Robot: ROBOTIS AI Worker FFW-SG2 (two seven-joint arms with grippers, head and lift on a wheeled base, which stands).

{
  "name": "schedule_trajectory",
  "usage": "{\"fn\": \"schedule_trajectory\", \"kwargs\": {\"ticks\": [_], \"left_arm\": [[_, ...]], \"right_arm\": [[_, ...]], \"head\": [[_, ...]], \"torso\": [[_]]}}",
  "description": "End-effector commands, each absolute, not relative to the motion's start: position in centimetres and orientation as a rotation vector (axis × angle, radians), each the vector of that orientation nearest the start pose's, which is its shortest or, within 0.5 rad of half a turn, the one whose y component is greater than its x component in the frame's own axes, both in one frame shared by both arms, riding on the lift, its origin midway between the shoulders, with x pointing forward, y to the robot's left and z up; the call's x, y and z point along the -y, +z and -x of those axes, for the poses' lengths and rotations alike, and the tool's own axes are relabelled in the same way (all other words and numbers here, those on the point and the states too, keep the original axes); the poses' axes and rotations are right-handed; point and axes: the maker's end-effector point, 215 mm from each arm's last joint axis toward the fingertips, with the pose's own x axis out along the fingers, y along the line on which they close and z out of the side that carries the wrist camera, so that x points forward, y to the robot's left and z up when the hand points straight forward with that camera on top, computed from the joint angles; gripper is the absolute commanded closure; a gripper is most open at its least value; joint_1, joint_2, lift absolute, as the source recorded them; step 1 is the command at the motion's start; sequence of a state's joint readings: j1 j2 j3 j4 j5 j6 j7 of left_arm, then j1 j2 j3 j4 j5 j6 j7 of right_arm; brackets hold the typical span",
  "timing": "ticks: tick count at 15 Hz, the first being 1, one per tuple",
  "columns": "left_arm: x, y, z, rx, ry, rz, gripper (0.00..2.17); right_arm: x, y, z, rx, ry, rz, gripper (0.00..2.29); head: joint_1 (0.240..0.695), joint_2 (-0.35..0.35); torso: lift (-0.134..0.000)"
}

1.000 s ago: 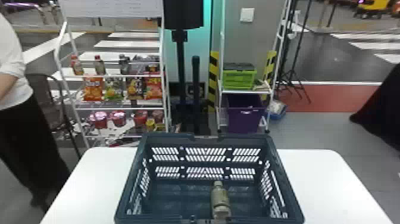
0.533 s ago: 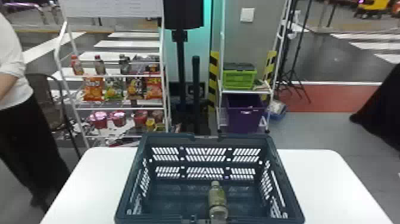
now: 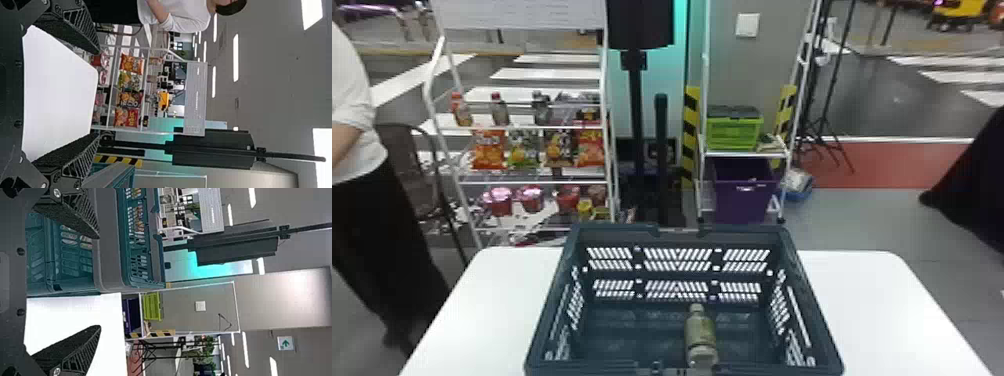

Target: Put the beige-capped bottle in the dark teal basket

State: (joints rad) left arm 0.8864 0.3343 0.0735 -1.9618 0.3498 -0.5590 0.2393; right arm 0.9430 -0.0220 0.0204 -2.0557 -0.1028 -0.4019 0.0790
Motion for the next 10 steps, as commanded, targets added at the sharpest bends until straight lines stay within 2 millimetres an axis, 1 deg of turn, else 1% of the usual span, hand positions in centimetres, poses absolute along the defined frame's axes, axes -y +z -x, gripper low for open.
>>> {"fn": "schedule_trajectory", "kwargs": {"ticks": [1,6,10], "left_arm": [[-36.47,-34.69,-31.1,0.06,0.193,0.049,0.14],[-36.48,-35.2,-31.27,0.043,0.196,0.047,0.14],[-36.48,-35.15,-31.33,0.045,0.196,0.048,0.14]], "right_arm": [[21.54,-37.21,-29.23,-0.043,0.059,-0.098,0.08],[21.74,-37.22,-29.35,-0.04,0.058,-0.098,0.08],[21.77,-37.28,-29.42,-0.04,0.055,-0.101,0.08]], "head": [[0.499,0.0],[0.499,0.0],[0.499,0.0]], "torso": [[0.0],[0.0],[0.0]]}}
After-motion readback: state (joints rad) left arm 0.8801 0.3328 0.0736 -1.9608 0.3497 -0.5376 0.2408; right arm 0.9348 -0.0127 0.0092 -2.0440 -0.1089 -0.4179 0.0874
